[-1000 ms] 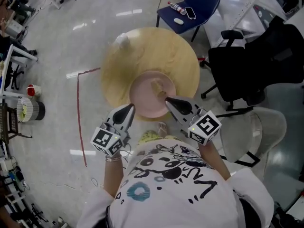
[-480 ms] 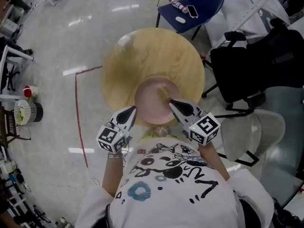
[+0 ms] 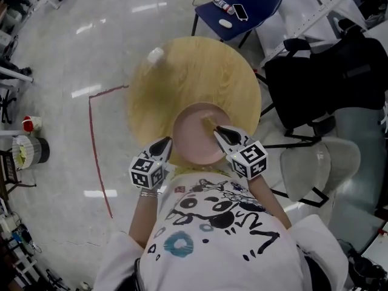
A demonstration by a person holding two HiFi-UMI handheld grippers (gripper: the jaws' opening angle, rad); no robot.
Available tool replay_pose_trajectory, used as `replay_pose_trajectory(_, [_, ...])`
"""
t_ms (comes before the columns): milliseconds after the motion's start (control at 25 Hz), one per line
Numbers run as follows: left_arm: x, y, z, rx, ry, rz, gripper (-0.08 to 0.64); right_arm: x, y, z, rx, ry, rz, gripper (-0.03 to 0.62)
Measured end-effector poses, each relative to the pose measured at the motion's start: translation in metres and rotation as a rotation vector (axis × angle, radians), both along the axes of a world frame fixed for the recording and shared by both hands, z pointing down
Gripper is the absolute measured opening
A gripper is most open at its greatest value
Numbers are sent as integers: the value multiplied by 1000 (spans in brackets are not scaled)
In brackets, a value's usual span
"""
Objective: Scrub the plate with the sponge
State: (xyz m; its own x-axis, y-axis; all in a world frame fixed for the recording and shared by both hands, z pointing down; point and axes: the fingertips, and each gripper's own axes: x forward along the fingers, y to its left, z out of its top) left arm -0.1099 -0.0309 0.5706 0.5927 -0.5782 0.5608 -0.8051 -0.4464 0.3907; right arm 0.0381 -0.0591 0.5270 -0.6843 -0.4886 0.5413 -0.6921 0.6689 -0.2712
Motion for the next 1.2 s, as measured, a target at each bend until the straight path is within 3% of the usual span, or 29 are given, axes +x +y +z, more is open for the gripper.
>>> replay_pose_trajectory(80, [-3, -2, 12, -41, -9, 4, 17, 1, -3, 19, -20, 87, 3, 35])
replay_pose_trajectory(240, [-6, -5, 34, -100, -28, 21, 23, -4, -4, 50, -88, 206, -12, 147])
replay_pose_trajectory(280, [-5, -5, 39, -115, -31, 26, 65, -4, -4, 56, -98, 230, -14, 156])
replay_pose_trajectory(320, [-4, -5, 44, -129, -33, 31, 128, -4, -4, 61, -103, 255, -12, 161])
replay_pose_trajectory(360, [-3, -5, 48, -142, -34, 38, 144, -4, -5, 66, -107, 279, -9, 164])
replay_pose_trajectory(640, [3, -7, 67, -197, -25, 87, 144, 2, -16, 95, -140, 409, 65, 166])
replay_pose_trajectory(840, [9, -7, 76, -219, -42, 94, 133, 3, -22, 99, -141, 424, 75, 164])
replay_pose_trajectory(1200, [8, -10, 78, -247, -71, -31, 82, -6, -20, 96, -135, 410, -19, 90])
